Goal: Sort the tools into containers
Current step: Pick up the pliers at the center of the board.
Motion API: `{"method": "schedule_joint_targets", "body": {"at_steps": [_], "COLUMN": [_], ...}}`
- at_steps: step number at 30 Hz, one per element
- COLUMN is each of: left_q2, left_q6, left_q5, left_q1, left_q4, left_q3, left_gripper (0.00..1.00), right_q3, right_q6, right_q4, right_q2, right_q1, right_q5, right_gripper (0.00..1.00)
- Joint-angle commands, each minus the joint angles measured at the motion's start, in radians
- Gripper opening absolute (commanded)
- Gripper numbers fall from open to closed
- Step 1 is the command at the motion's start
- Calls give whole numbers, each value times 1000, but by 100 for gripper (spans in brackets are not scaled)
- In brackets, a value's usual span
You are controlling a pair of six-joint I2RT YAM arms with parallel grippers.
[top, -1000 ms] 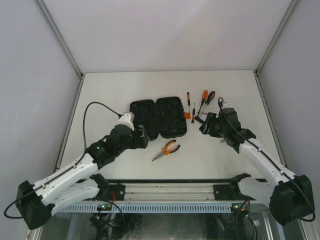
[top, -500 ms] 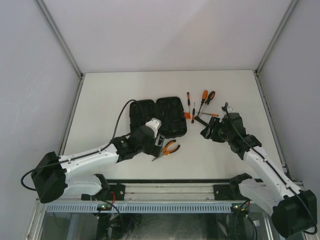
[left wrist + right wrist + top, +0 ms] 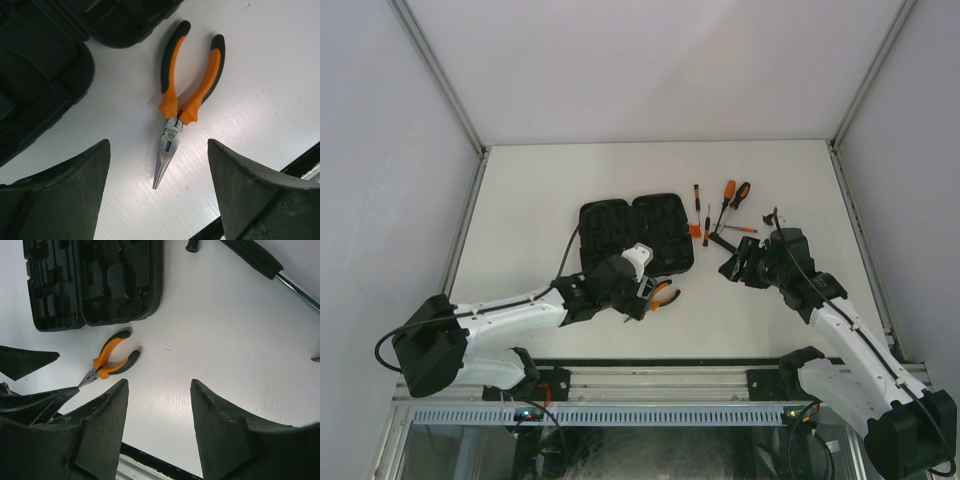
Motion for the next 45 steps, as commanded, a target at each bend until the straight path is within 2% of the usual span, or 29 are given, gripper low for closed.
{"method": "schedule_joint_targets", "body": {"at_steps": [1, 13, 20, 27, 34, 41, 45], "left_q2": [25, 153, 200, 241, 194, 133, 73], "left_q6": [5, 14, 20, 16, 5, -26, -67], "left_q5": [23, 27, 85, 121, 138, 151, 152], "left_q1": [-40, -54, -56, -66, -67, -69, -70], "left_q4": [59, 85, 116, 124, 127, 149, 176], "left_q3": [-18, -4, -7, 3, -38, -75, -101], "left_gripper": [82, 80, 71, 50, 29, 10, 4], "right_q3": [7, 8, 7, 8, 7, -34, -70], "right_q6": [13, 2, 6, 18, 55, 207, 327], "right_q4": [18, 21, 32, 31, 15, 43, 86], "right_q2": [-13, 22, 39, 38, 14, -20, -64], "right_q1": [5, 35, 53, 74, 84, 100, 149], "right_q5": [1, 8, 10, 31, 84, 141, 177], "right_gripper": [52, 52, 52, 52, 52, 50, 50]}}
